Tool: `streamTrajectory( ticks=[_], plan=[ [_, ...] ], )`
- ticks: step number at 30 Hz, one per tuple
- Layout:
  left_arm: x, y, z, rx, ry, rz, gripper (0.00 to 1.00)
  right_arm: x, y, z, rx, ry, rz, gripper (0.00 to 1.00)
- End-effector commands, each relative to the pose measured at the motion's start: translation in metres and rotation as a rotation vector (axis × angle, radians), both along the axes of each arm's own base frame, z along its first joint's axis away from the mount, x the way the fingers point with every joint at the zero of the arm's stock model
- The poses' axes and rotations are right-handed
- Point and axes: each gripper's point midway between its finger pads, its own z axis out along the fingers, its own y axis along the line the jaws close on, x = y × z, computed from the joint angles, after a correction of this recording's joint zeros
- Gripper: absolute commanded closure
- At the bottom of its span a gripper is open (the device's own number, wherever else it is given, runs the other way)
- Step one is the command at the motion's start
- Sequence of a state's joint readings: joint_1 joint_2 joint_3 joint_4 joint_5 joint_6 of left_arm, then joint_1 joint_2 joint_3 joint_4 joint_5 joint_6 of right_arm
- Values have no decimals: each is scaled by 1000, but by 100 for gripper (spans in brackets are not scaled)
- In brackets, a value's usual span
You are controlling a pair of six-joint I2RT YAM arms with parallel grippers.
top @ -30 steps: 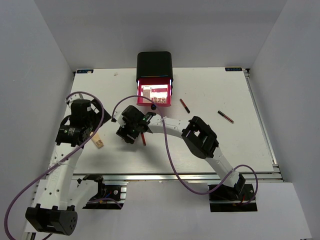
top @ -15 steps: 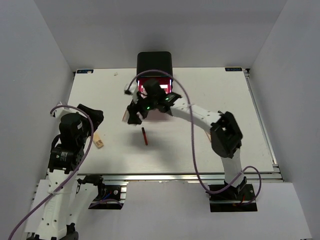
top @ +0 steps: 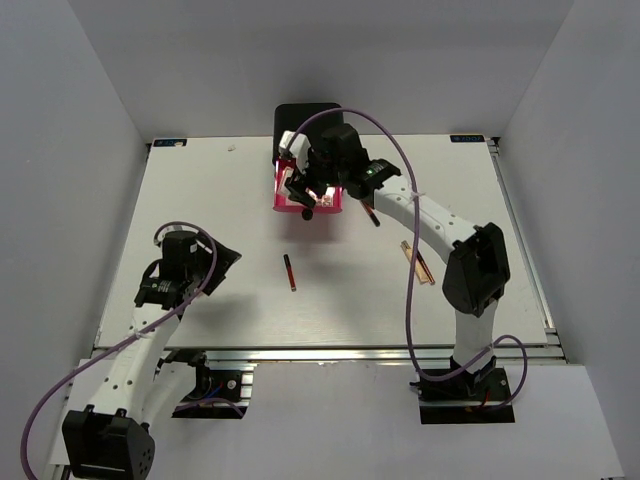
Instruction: Organize the makeup
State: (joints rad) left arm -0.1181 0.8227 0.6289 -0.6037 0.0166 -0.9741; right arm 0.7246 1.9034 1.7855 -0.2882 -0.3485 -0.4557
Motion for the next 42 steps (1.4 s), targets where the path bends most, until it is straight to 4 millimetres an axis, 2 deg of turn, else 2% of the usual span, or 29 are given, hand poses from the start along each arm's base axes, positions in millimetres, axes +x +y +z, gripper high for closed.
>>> streamTrajectory(
  ticks=[1, 7, 9, 10, 11, 14, 17, 19, 21, 23, 25, 26, 27, 28, 29, 30, 31, 32, 33, 35, 36, 38, 39, 41, 42],
  plan=[
    [16, -15, 28, -77, -123, -45, 23, 29, -18, -17, -130, -116, -35, 95],
    [15, -20, 25, -111, -129, -52, 19, 58, -23, -27, -194, -185, -74, 87],
    [13, -21, 22, -125, -123, -46, 18, 62, -27, -34, -221, -201, -73, 72],
    [12, -21, 21, -130, -122, -46, 17, 63, -28, -37, -232, -204, -73, 61],
    [9, -21, 20, -137, -121, -42, 17, 63, -29, -41, -238, -204, -75, 41],
    [7, -21, 20, -142, -126, -41, 16, 62, -34, -48, -255, -197, -80, 21],
    [6, -22, 21, -141, -125, -47, 16, 60, -37, -33, -205, -174, -97, 17],
    [9, -22, 25, -136, -135, -52, 16, 56, -38, -12, -152, -159, -99, 17],
    [13, -23, 29, -128, -145, -63, 18, 47, -37, 2, -105, -120, -63, 17],
    [17, -23, 32, -120, -156, -74, 22, 38, -37, 2, -105, -85, -36, 16],
    [21, -26, 37, -126, -174, -91, 31, 26, -39, 6, -93, -79, 31, 19],
    [24, -27, 41, -123, -187, -100, 52, 14, -45, 6, -109, -83, 93, 22],
    [25, -29, 43, -126, -193, -112, 63, -3, -46, 10, -57, -53, 204, 26],
    [28, -30, 46, -127, -204, -120, 72, -19, -48, 10, -41, -51, 288, 44],
    [29, -31, 47, -125, -208, -127, 80, -44, -62, -4, -94, -88, 428, 62],
    [30, -32, 48, -125, -210, -135, 89, -63, -65, -10, -92, -98, 526, 76],
    [31, -34, 49, -130, -216, -146, 91, -73, -71, -20, -120, -110, 575, 95],
    [31, -35, 50, -130, -218, -152, 91, -81, -77, -33, -158, -139, 632, 100],
    [32, -35, 49, -129, -220, -155, 91, -91, -86, -52, -218, -72, 649, 100],
    [32, -36, 49, -130, -223, -160, 89, -93, -93, -70, -281, -20, 652, 100],
    [33, -36, 49, -132, -224, -162, 87, -89, -98, -85, -329, 24, 627, 100],
    [34, -38, 49, -137, -231, -167, 80, -78, -98, -101, -363, 63, 551, 100],
    [35, -38, 50, -139, -234, -169, 77, -61, -95, -107, -373, 63, 452, 100],
    [39, -41, 55, -142, -259, -189, 66, -41, -90, -113, -376, 48, 335, 100],
    [40, -42, 57, -144, -266, -197, 61, -32, -94, -124, -411, 74, 212, 100]
  ],
)
